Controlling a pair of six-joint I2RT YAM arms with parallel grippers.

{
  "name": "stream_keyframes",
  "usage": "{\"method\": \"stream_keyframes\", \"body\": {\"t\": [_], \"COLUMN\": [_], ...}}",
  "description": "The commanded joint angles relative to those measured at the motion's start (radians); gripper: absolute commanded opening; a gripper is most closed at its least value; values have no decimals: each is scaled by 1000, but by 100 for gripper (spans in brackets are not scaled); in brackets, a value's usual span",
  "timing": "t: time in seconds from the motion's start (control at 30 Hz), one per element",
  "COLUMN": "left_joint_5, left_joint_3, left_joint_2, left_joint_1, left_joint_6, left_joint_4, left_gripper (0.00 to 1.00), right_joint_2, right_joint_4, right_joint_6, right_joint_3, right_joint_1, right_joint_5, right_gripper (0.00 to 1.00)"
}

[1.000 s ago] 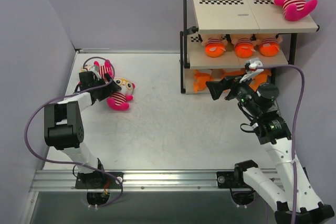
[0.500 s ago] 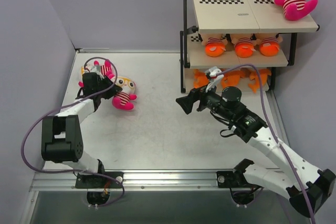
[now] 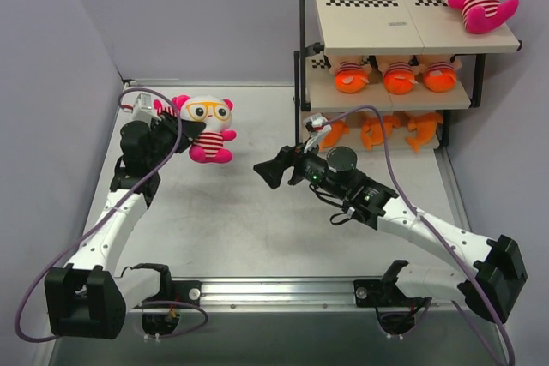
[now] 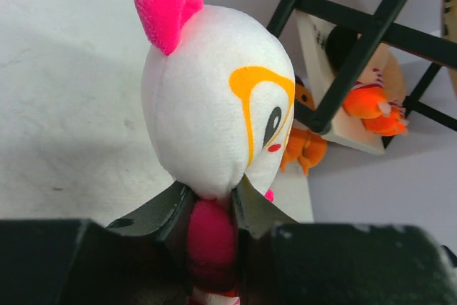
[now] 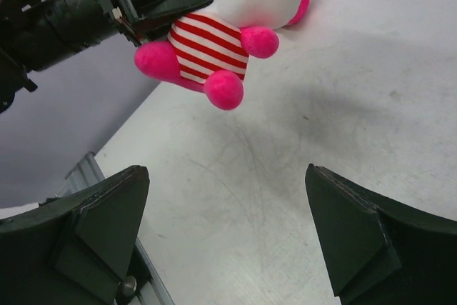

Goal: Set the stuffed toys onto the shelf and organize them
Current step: Pass the stuffed toy from the left arm to the right

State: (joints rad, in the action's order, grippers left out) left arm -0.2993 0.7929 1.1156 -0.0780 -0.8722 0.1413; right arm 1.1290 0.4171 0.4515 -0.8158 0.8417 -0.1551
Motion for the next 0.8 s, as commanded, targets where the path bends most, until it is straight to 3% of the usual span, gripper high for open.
{"method": "stream_keyframes", "body": {"t": [0.0,0.33,0.77], "left_joint_5": [-11,40,72], "left_joint_3": [-1,40,34], "left_joint_2": [-40,-102,-68], "left_joint_1": [-35,-203,-345], "left_joint_6": [-140,-195,-218], "left_joint_4": [96,165,290], "left_gripper": [15,16,16], "right_joint_2": [38,123,149], "right_joint_4": [192,341,358], "right_joint_6": [96,197,220], "right_joint_3": [-8,-42,-60], "right_joint_1": [8,7,-16], "right_joint_5": [-26,-83,-64], "right_gripper": [96,96,92]}}
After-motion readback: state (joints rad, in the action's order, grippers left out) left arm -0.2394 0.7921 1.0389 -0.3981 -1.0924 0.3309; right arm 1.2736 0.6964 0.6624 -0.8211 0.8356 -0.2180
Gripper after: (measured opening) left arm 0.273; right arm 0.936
